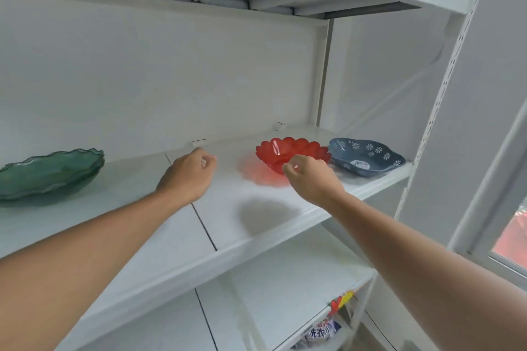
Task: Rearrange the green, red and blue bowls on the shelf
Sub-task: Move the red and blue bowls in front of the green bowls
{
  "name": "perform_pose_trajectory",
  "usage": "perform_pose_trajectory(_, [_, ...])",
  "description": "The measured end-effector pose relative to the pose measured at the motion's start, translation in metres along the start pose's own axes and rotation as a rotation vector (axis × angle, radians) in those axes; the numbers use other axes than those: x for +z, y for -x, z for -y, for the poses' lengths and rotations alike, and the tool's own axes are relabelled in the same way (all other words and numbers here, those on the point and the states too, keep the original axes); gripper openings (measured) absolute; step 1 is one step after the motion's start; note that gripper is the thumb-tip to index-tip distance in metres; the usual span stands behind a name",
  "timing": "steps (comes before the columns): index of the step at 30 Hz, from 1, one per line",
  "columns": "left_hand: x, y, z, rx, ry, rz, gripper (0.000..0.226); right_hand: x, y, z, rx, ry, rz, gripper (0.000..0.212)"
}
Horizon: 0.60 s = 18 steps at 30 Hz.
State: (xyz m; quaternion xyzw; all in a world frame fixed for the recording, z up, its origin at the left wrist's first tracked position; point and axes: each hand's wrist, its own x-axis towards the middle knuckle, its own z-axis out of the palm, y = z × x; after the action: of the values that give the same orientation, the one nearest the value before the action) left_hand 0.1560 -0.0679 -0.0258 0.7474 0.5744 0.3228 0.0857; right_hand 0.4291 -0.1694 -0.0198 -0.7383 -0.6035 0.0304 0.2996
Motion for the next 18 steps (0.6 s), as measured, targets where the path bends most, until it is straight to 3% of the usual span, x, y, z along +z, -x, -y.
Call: perform_pose_trajectory(18, [0.082,-0.071,-0.095,-0.056,0.037,0.148,0.049,-0.074,-0.064,-0.142,0.23,0.058,-0.116,0.032])
